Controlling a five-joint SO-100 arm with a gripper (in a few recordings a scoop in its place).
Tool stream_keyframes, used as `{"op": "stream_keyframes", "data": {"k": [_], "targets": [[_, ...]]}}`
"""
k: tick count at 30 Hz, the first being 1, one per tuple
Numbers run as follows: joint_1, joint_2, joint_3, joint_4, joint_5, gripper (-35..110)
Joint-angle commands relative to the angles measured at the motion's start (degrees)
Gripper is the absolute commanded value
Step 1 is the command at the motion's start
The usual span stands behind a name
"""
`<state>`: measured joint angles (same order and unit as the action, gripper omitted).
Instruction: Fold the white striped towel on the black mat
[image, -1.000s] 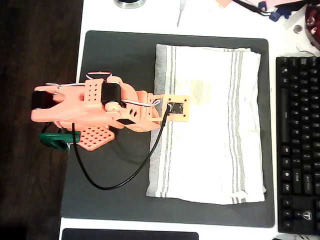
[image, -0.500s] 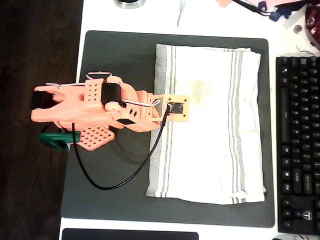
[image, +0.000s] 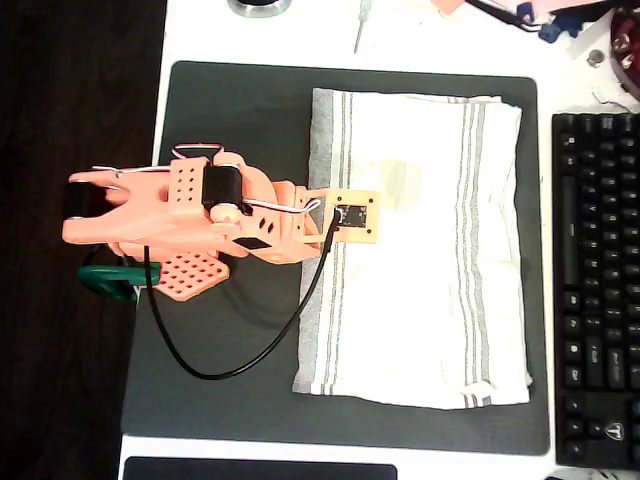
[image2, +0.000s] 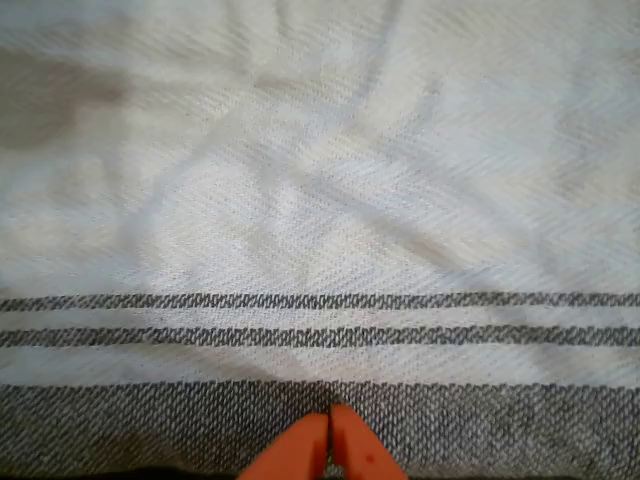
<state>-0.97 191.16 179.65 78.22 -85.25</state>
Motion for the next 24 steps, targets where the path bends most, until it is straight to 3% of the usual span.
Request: {"op": "stream_keyframes", "data": {"k": [1, 24], "targets": [[-0.97, 1.32, 1.23, 1.05, -1.58, 3], [-4.57, 1.32, 1.32, 1.05, -2.02, 0]]}}
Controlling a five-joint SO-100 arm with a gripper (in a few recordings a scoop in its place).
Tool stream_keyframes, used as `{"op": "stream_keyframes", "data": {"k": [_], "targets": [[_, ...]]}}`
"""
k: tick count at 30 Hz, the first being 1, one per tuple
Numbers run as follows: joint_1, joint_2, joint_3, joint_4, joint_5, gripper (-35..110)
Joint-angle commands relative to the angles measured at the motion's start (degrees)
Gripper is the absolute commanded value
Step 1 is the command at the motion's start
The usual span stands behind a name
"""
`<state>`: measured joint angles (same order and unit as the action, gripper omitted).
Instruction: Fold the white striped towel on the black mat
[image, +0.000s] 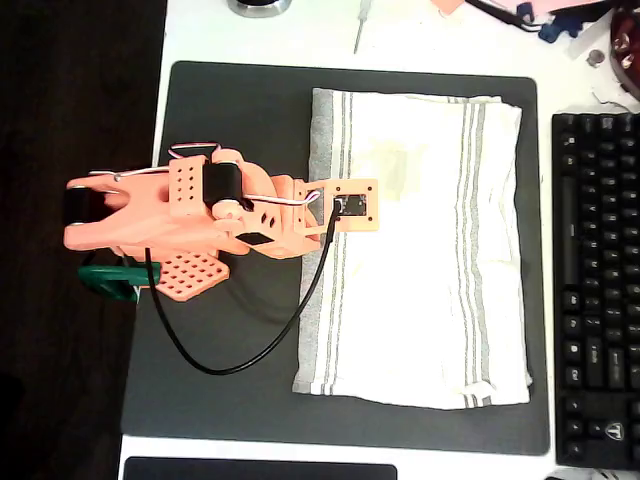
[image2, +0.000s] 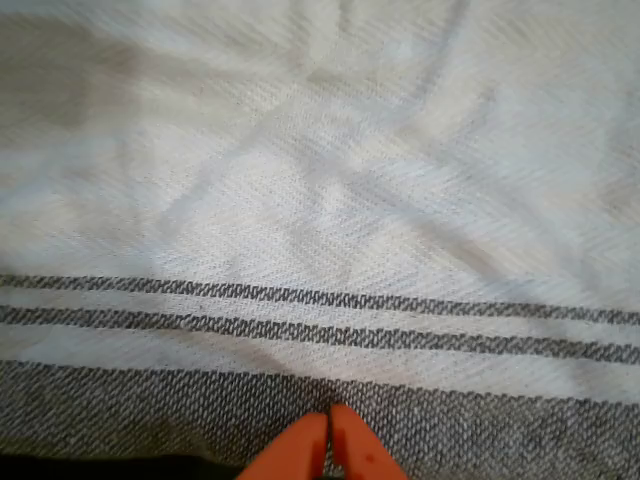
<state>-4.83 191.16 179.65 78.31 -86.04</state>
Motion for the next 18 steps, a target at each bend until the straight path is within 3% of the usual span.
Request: {"op": "stream_keyframes", "data": {"k": [1, 10, 13, 18], "targets": [[-0.35, 1.32, 1.23, 0.09, -2.29, 0], [-6.86, -20.57, -15.73, -7.38, -3.34, 0], [-10.81, -26.54, -21.27, -12.83, -0.09, 0], [-18.54, -45.18, -36.39, -13.36, 11.16, 0]]}}
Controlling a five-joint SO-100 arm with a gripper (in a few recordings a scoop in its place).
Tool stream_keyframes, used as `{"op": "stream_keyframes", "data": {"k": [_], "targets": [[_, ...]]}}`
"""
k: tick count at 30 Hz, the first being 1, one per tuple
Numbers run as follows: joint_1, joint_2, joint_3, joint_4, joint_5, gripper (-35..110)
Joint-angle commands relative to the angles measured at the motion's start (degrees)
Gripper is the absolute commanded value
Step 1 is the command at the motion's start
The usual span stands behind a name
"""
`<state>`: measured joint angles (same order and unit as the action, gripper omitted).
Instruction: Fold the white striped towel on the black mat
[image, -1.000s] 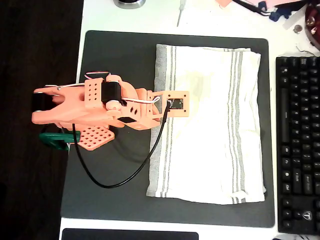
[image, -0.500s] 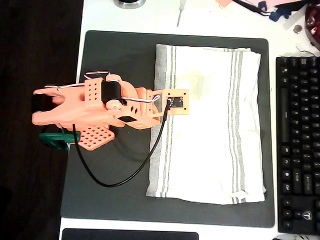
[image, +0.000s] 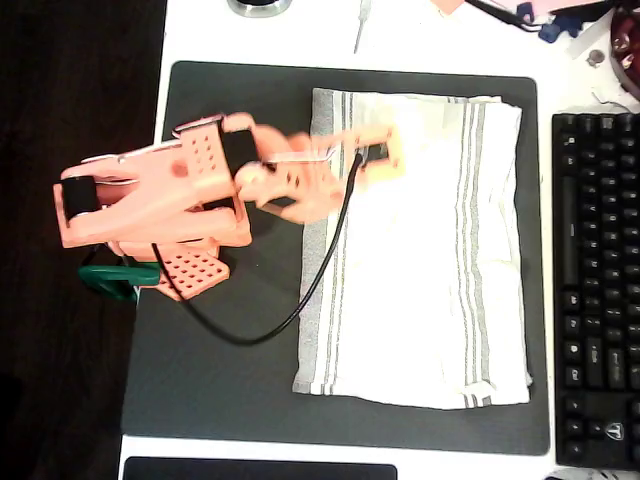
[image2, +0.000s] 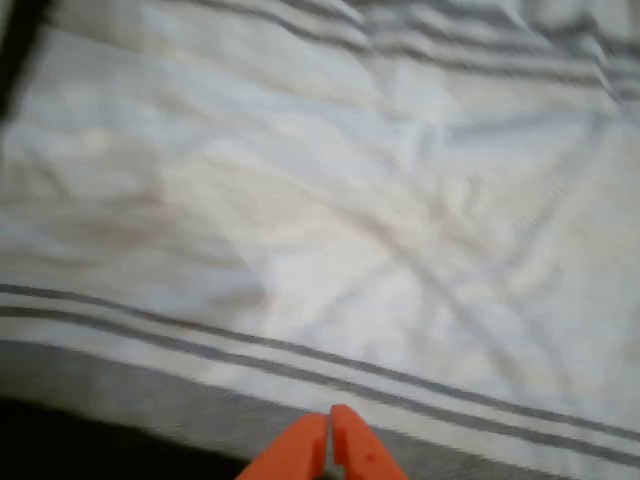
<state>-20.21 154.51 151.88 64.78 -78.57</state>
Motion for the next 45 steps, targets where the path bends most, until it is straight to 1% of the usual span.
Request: {"op": "stream_keyframes", "data": {"k": [1, 5, 9, 15, 18, 24, 30, 41, 45], "targets": [[-4.57, -12.22, -11.34, 0.09, 5.98, 0], [-11.16, -24.08, -19.34, -3.08, 12.22, 0], [-15.73, -38.58, -33.84, -1.58, 19.78, 0], [-20.13, -58.45, -55.37, 3.34, 23.03, 0], [-21.01, -66.45, -63.46, 4.57, 25.22, 1], [-21.36, -78.05, -73.83, 6.24, 26.46, 11], [-19.86, -89.91, -83.85, 10.11, 26.72, 14], [-19.42, -104.5, -97.91, 14.41, 26.63, 13], [-19.86, -108.02, -100.9, 15.56, 25.84, 4]]}}
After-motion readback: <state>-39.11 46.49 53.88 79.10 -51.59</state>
